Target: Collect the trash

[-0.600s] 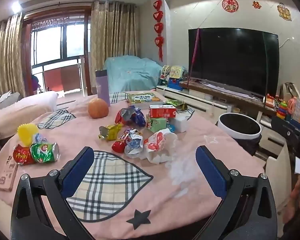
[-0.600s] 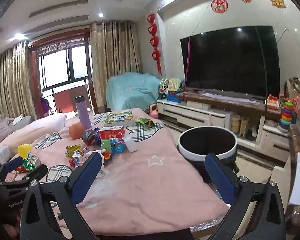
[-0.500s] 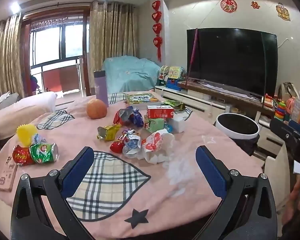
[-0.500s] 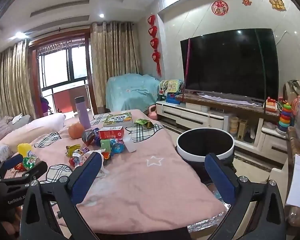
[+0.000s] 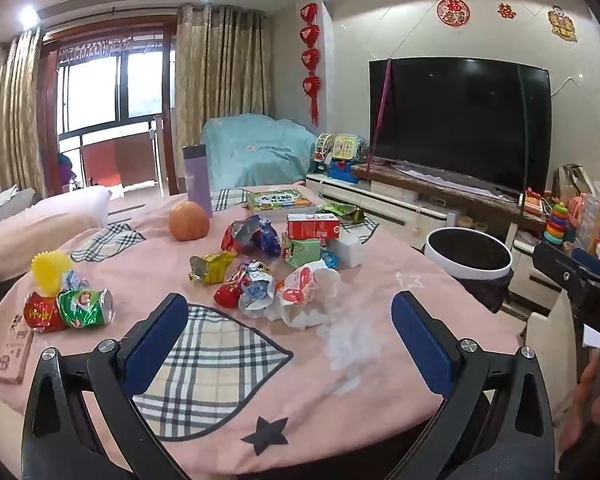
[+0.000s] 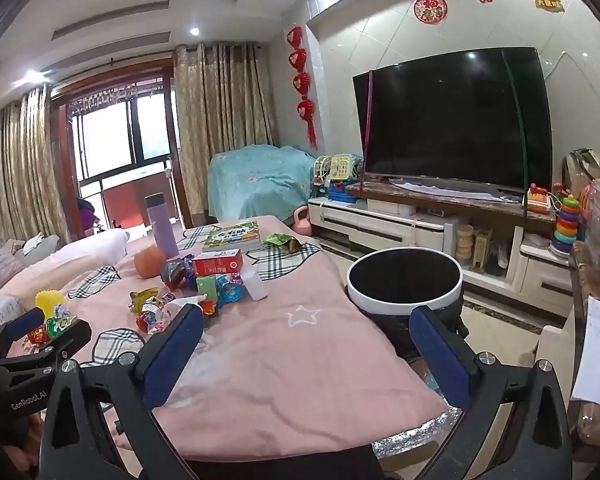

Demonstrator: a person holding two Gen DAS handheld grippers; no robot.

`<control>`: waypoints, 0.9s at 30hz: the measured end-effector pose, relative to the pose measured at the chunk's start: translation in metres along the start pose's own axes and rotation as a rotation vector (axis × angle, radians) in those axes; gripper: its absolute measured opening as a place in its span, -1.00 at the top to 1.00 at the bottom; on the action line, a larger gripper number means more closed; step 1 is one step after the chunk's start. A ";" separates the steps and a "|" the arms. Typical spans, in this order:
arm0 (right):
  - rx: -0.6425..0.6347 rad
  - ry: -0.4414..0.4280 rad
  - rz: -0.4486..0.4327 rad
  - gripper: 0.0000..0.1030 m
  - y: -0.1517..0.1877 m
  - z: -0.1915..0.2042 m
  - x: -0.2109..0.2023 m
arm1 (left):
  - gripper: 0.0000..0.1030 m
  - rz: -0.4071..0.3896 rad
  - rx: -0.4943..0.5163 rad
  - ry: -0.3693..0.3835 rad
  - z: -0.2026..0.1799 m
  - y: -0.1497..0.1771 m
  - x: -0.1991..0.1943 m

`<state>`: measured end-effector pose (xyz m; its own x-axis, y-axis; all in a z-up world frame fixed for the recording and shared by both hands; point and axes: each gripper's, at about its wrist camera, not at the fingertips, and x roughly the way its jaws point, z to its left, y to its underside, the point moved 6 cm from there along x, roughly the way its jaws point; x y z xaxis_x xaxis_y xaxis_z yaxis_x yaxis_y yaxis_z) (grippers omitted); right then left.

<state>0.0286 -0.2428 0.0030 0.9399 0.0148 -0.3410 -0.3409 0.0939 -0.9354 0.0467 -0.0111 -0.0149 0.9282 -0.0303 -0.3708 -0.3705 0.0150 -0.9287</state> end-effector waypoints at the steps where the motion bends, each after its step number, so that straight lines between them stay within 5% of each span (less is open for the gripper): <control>1: -0.001 -0.001 0.002 -1.00 0.001 0.000 0.003 | -1.00 0.001 -0.001 0.001 0.000 0.000 0.000; 27: -0.004 -0.002 0.037 -1.00 0.002 0.001 0.003 | -1.00 0.013 -0.011 0.009 0.003 0.004 0.005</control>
<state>0.0312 -0.2417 -0.0001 0.9266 0.0204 -0.3756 -0.3759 0.0891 -0.9224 0.0498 -0.0083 -0.0199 0.9230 -0.0392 -0.3828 -0.3830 0.0040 -0.9238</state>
